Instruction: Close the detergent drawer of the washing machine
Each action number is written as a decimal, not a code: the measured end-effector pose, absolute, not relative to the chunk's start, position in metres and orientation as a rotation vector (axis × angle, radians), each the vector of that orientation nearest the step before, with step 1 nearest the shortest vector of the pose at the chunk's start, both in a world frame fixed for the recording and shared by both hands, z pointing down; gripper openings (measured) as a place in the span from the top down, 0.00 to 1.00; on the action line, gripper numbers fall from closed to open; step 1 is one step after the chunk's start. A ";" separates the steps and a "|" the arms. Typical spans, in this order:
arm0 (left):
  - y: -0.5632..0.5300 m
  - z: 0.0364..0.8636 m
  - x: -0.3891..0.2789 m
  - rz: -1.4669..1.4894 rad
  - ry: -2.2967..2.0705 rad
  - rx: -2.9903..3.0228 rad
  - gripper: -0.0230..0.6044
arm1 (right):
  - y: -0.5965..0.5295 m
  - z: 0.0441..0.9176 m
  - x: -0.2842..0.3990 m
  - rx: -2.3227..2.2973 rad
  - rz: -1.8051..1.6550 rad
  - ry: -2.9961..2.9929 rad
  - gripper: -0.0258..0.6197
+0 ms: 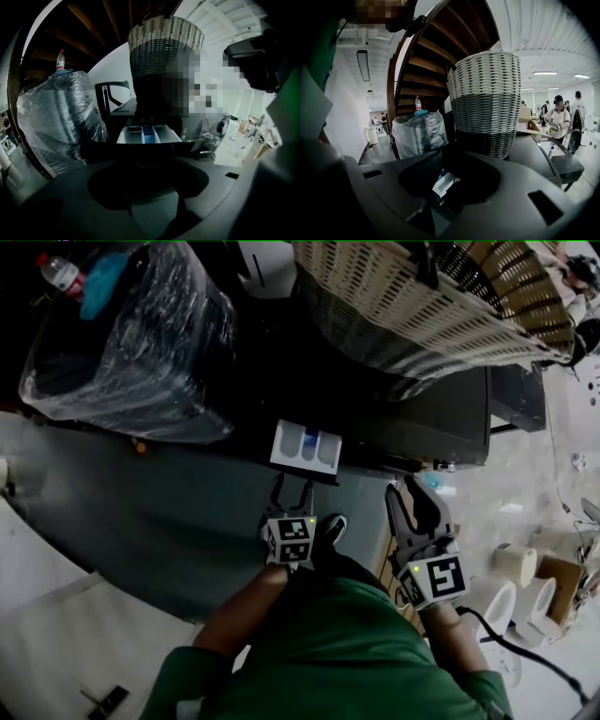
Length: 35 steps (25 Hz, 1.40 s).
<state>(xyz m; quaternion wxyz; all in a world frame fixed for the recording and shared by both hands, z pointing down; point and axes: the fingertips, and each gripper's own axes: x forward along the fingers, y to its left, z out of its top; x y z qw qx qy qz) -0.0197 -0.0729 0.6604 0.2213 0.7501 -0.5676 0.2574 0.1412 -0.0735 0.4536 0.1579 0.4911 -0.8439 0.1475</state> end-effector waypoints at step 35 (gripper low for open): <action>-0.173 0.660 -0.004 0.708 -1.443 2.143 0.59 | -0.095 0.450 0.146 1.725 0.453 -2.255 0.78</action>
